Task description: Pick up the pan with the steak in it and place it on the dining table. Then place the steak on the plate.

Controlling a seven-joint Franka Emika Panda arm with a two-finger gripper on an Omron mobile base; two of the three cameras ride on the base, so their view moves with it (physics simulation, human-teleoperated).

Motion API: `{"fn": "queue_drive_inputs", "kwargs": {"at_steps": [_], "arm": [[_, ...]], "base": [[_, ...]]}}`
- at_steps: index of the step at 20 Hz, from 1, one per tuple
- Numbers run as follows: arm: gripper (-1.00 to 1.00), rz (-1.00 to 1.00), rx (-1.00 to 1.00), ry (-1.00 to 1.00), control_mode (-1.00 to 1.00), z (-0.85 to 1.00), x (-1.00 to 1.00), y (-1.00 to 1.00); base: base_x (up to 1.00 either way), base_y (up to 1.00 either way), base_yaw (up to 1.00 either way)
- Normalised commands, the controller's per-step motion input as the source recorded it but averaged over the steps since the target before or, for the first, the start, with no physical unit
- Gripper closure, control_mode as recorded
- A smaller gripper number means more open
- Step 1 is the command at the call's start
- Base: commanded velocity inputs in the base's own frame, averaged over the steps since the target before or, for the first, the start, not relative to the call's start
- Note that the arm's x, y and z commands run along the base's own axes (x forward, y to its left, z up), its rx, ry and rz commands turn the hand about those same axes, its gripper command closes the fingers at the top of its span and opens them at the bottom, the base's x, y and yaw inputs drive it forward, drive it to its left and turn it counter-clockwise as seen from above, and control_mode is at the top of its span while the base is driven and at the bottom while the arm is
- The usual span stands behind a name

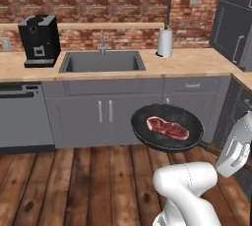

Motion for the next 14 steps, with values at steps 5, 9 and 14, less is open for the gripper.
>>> {"fn": "queue_drive_inputs", "kwargs": {"at_steps": [5,9,14], "arm": [[1.00,0.00,0.00,0.00,1.00,0.00,0.00,0.00],[1.00,0.00,0.00,0.00,1.00,0.00,0.00,0.00],[1.00,0.00,0.00,0.00,1.00,0.00,0.00,0.00]], "base": [[0.88,-0.06,0.00],[0.52,0.07,0.00],[0.38,0.36,0.00]]}}
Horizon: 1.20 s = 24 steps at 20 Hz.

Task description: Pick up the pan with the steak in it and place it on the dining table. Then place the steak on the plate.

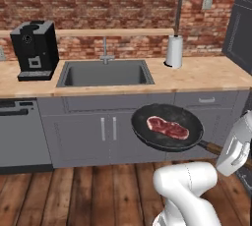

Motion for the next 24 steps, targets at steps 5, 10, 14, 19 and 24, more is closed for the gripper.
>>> {"fn": "queue_drive_inputs", "kwargs": {"at_steps": [5,10,14,19,24], "arm": [[1.00,0.00,0.00,0.00,1.00,0.00,0.00,0.00],[1.00,0.00,0.00,0.00,1.00,0.00,0.00,0.00],[1.00,0.00,0.00,0.00,1.00,0.00,0.00,0.00],[1.00,0.00,0.00,0.00,1.00,0.00,0.00,0.00],[1.00,0.00,0.00,0.00,1.00,0.00,0.00,0.00]], "base": [[0.34,0.63,0.00],[0.35,0.87,0.00],[0.10,0.97,0.00],[0.06,1.00,0.00],[0.09,1.00,0.00]]}}
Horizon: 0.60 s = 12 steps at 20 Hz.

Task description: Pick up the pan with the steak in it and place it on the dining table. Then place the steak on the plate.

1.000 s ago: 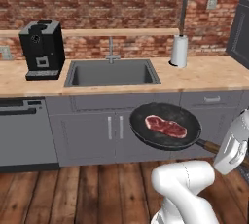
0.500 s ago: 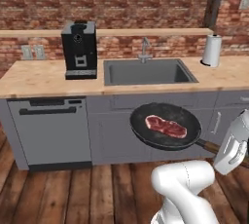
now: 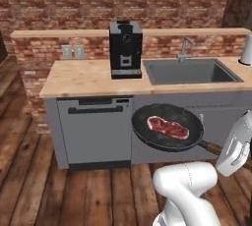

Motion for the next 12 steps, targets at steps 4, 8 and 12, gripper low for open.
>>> {"fn": "queue_drive_inputs", "kwargs": {"at_steps": [4,8,12], "arm": [[1.00,0.00,0.00,0.00,1.00,0.00,0.00,0.00],[1.00,0.00,0.00,0.00,1.00,0.00,0.00,0.00],[1.00,0.00,0.00,0.00,1.00,0.00,0.00,0.00]], "base": [[0.14,1.00,-0.01],[0.16,1.00,0.00],[0.16,1.00,0.00]]}}
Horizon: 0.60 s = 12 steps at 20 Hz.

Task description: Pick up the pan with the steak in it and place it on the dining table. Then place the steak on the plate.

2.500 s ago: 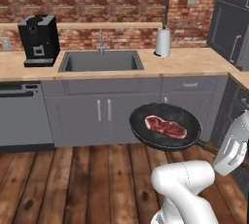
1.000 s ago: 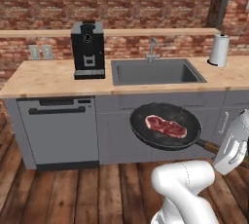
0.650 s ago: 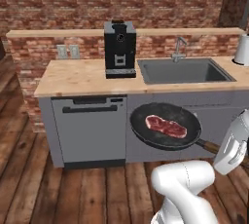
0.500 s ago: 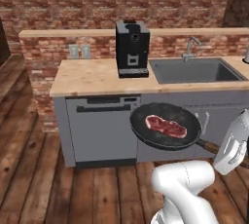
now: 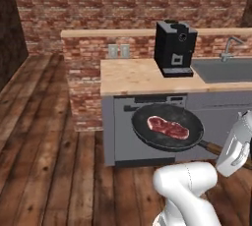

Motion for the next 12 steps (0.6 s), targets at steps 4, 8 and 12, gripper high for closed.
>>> {"fn": "queue_drive_inputs", "kwargs": {"at_steps": [4,8,12], "arm": [[1.00,0.00,0.00,0.00,1.00,0.00,0.00,0.00],[1.00,0.00,0.00,0.00,1.00,0.00,0.00,0.00],[1.00,0.00,0.00,0.00,1.00,0.00,0.00,0.00]], "base": [[0.16,1.00,-0.01],[0.18,1.00,-0.01],[0.20,1.00,-0.02]]}}
